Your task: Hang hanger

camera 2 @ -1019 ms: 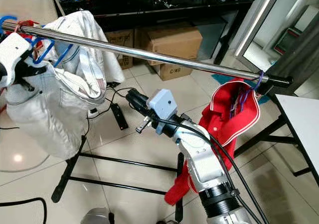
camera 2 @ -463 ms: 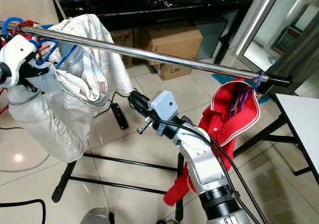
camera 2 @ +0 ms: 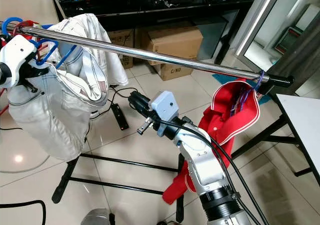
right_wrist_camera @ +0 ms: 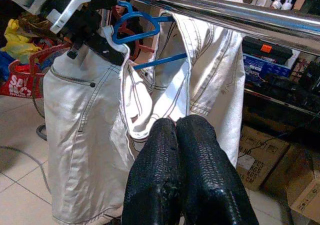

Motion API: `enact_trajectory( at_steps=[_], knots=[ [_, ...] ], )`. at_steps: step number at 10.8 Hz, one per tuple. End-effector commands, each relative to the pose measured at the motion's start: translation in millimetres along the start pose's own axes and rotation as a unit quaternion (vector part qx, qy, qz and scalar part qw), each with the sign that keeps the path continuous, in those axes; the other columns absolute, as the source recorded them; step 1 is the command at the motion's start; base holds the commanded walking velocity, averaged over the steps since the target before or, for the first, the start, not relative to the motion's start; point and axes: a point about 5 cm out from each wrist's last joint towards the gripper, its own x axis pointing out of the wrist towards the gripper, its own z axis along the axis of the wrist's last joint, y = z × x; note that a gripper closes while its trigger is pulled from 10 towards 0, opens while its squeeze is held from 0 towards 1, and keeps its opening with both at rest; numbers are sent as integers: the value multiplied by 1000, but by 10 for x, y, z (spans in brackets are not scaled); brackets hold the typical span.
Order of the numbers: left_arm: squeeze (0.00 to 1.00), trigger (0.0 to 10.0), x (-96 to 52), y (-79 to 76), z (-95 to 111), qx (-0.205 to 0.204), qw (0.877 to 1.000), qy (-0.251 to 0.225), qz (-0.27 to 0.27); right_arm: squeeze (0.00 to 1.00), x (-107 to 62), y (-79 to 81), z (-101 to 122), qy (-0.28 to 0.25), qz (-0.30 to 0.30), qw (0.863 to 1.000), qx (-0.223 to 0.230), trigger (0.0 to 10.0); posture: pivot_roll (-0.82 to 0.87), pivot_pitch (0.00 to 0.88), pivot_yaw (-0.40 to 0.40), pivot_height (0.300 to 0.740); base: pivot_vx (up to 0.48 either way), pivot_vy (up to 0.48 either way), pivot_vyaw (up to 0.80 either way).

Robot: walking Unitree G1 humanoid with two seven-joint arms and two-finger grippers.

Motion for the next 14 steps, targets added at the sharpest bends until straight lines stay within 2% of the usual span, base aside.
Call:
enact_trajectory(
  at_steps=[1, 2, 3, 4, 5, 10, 12, 14],
  knots=[
    [0, 10000, -34, 80, 226, 17, 999, -36, 19, 0, -29, -37, 23, -3, -10, 1000, 4, 10000, 284, 29, -61, 740, 0, 0, 0],
    [0, 10000, 49, 20, 60, -18, 998, -14, 62, 0, -174, -43, 28, 7, -52, 998, 28, 10000, 222, 112, -56, 740, 0, 0, 0],
    [0, 10000, 76, -5, -9, -31, 996, -4, 80, 0, -271, -50, 37, 13, -71, 997, 37, 10000, 220, 123, -61, 740, 0, 0, 0],
    [0, 10000, 64, 8, 5, -28, 997, -7, 77, 0, -401, -67, 18, 29, -76, 996, 36, 10000, 213, 144, -70, 740, 0, 0, 0],
    [0, 10000, 64, 8, 13, -24, 997, -7, 76, 0, -448, -58, 9, 35, -76, 996, 35, 10000, 206, 155, -72, 740, 0, 0, 0],
    [0, 10000, 117, -29, 99, 11, 996, -5, 87, 0, -571, 28, 67, 52, -102, 992, 56, 10000, 179, 193, -61, 740, 0, 0, 0],
    [0, 10000, 133, -43, 117, 14, 995, -16, 96, 0, -618, 67, 83, 56, -116, 990, 63, 10000, 163, 201, -56, 740, 0, 0, 0],
    [24, 10000, 88, 24, 131, 6, 992, -30, 120, 0, -634, 59, 99, 55, -128, 988, 66, 10000, 161, 193, -55, 740, 0, 0, 0]
  ],
)
